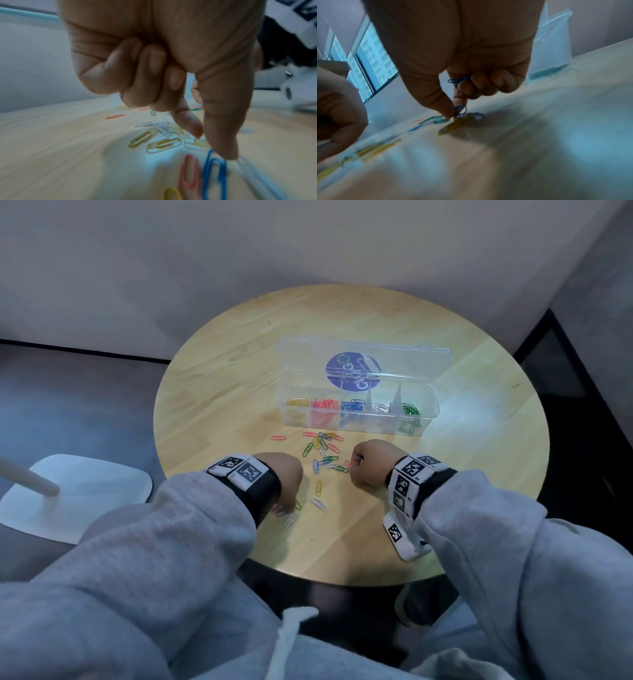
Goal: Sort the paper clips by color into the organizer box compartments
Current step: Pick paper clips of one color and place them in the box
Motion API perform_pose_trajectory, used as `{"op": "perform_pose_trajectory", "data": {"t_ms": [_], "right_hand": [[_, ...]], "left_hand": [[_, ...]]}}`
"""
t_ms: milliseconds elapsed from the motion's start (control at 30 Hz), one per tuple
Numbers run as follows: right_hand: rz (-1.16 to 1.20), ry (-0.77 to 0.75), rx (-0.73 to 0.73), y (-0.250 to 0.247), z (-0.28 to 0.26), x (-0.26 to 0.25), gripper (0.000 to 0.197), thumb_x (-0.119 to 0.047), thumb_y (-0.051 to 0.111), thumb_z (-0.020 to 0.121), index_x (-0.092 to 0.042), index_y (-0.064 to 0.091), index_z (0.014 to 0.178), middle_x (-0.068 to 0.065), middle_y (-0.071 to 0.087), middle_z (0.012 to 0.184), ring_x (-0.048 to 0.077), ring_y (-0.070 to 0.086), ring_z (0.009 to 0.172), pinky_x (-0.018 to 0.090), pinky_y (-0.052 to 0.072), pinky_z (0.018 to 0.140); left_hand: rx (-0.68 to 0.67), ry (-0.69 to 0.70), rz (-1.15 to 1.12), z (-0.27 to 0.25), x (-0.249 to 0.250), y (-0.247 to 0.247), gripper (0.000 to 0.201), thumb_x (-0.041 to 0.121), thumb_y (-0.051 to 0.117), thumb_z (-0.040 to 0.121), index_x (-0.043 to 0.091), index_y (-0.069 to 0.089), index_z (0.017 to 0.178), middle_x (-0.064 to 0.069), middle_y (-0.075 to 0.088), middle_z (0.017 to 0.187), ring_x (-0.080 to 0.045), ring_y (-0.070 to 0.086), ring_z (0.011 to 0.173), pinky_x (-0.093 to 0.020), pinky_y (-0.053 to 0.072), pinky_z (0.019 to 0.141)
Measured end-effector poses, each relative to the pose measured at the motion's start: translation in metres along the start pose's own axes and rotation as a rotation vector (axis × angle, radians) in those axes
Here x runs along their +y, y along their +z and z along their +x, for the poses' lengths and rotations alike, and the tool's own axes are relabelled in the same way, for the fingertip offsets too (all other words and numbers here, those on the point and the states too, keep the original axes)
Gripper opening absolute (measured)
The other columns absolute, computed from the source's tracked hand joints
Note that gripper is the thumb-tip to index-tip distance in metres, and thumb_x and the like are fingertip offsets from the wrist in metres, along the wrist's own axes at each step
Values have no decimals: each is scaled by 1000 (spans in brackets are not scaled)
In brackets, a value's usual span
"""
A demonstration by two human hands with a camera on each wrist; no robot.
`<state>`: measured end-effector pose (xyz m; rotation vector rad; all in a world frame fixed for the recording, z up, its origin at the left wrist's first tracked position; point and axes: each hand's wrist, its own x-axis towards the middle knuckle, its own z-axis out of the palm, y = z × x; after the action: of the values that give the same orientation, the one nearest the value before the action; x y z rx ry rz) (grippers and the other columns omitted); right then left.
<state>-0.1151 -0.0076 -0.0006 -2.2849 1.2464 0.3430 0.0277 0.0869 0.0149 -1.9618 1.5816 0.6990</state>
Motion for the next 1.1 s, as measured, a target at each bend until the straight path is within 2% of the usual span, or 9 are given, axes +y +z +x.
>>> {"op": "perform_pose_trajectory", "data": {"t_ms": [100,200,333,467,633,733,833,967,1100], "right_hand": [[164,5,28,-2,-3,7,11,-22,56,86,-18,55,76,-2,59,78,18,52,79,24,39,62],[388,2,66,-6,-8,12,19,-19,59,86,-19,52,68,-5,57,75,12,50,70,18,35,56],[663,76,16,-9,-16,19,21,-19,59,87,-17,50,69,-5,44,61,11,35,52,21,32,50],[741,102,33,-8,-23,25,21,-20,60,87,-16,50,69,-1,41,60,14,33,52,24,32,49],[760,94,47,-11,-34,27,22,-20,61,87,-16,50,69,-2,44,60,13,34,52,24,33,50],[774,85,56,-13,-35,27,23,-18,60,87,-16,49,68,-2,44,59,14,36,52,24,34,51],[840,73,41,-10,-32,25,27,-14,54,90,-16,45,64,-1,43,58,15,36,51,24,34,50],[999,91,-28,-5,-26,15,31,-8,48,94,-13,41,64,6,48,63,15,41,51,22,37,46],[1218,108,-128,-3,-17,5,30,-4,44,96,-12,38,68,11,53,66,17,45,51,17,39,39]], "left_hand": [[13,-11,-97,-1,-11,1,14,17,74,67,21,67,78,2,60,77,-19,52,73,-20,35,54],[21,-5,-120,-3,-13,7,17,21,74,73,25,61,83,5,59,85,-16,53,80,-19,33,52],[19,12,-144,-3,-8,12,15,21,72,74,25,61,84,4,60,85,-17,54,79,-19,36,56],[32,1,-185,-2,-5,12,10,20,71,73,25,64,78,4,64,83,-17,56,76,-21,41,64],[24,-9,-260,-4,-2,6,15,19,72,73,21,60,64,3,61,73,-16,53,70,-20,40,61],[52,9,-344,-8,-4,-8,20,21,71,76,23,58,62,7,58,68,-14,53,73,-21,40,62],[87,31,-574,-6,-10,-21,21,19,70,77,21,55,63,5,55,65,-14,49,65,-25,42,67],[94,65,-1170,-1,-18,-33,31,-4,52,85,12,40,61,-11,53,68,-18,45,55,-22,42,54],[122,25,-1532,7,-27,-29,31,-4,36,87,11,35,61,-9,49,61,-14,41,46,-15,35,40]]}}
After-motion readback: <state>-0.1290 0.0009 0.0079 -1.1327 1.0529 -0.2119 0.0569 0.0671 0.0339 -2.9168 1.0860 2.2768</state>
